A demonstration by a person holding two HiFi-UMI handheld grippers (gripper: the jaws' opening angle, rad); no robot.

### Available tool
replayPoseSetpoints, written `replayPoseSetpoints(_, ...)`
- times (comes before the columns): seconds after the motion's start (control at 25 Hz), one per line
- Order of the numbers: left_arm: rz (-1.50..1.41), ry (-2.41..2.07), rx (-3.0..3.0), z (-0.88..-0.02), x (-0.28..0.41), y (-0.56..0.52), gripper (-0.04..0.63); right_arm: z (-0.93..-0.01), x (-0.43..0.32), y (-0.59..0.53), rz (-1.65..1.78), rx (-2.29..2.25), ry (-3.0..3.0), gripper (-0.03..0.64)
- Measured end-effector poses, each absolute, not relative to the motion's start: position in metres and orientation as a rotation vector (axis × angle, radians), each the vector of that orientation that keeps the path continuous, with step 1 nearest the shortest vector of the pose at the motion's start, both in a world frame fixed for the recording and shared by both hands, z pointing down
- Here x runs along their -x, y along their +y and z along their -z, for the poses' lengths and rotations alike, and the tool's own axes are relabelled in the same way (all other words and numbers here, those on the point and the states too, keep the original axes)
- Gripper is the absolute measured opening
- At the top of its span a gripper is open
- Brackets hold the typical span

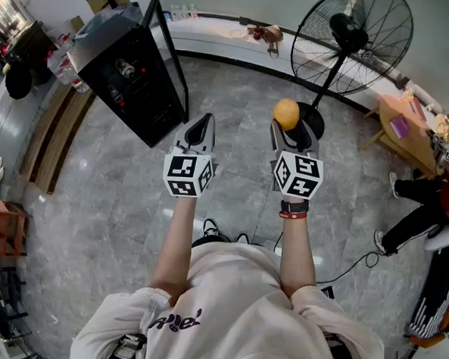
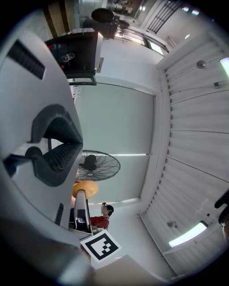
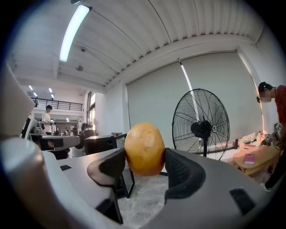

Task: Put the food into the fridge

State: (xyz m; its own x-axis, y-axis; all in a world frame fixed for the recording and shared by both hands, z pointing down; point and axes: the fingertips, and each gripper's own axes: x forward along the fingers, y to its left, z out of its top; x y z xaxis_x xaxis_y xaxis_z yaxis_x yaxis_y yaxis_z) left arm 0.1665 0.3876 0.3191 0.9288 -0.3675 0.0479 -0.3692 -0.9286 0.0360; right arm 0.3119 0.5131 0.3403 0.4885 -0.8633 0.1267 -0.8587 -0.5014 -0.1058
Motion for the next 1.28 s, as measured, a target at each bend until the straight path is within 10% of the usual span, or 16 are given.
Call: replayPoseSetpoints(1.28, -0.038, -0.905, -2.868, -0.341, 0.029, 0.148, 0.018, -0.359, -0.096, 0.204, 0.431, 2.266, 2.012, 0.293)
